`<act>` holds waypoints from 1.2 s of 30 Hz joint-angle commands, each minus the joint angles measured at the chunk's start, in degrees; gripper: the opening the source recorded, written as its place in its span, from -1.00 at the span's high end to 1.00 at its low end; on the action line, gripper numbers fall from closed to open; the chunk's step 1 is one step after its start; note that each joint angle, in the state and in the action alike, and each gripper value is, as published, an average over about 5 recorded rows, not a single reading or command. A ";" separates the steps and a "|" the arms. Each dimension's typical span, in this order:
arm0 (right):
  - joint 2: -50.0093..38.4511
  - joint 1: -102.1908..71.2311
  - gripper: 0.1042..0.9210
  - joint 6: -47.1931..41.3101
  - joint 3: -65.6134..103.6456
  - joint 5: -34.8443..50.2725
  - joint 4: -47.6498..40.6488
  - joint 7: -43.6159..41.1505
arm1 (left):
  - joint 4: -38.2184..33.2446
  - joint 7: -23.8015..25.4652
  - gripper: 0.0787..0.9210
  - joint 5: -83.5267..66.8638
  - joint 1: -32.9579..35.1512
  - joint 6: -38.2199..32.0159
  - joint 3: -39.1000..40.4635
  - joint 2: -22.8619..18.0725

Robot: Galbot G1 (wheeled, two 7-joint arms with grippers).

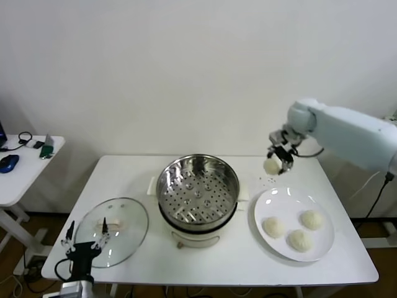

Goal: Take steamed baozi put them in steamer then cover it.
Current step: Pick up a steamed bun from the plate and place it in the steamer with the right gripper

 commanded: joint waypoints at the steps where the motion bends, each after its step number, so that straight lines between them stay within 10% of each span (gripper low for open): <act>1: 4.14 11.11 -0.45 6.86 -5.39 -3.13 8.28 0.20 | -0.32 -0.18 -0.77 0.15 0.23 0.14 0.12 -0.07; 36: 27.00 -15.46 -0.48 15.54 6.12 -32.82 -1.87 1.72 | -3.53 0.15 -0.77 -2.03 3.48 0.46 -0.88 -0.43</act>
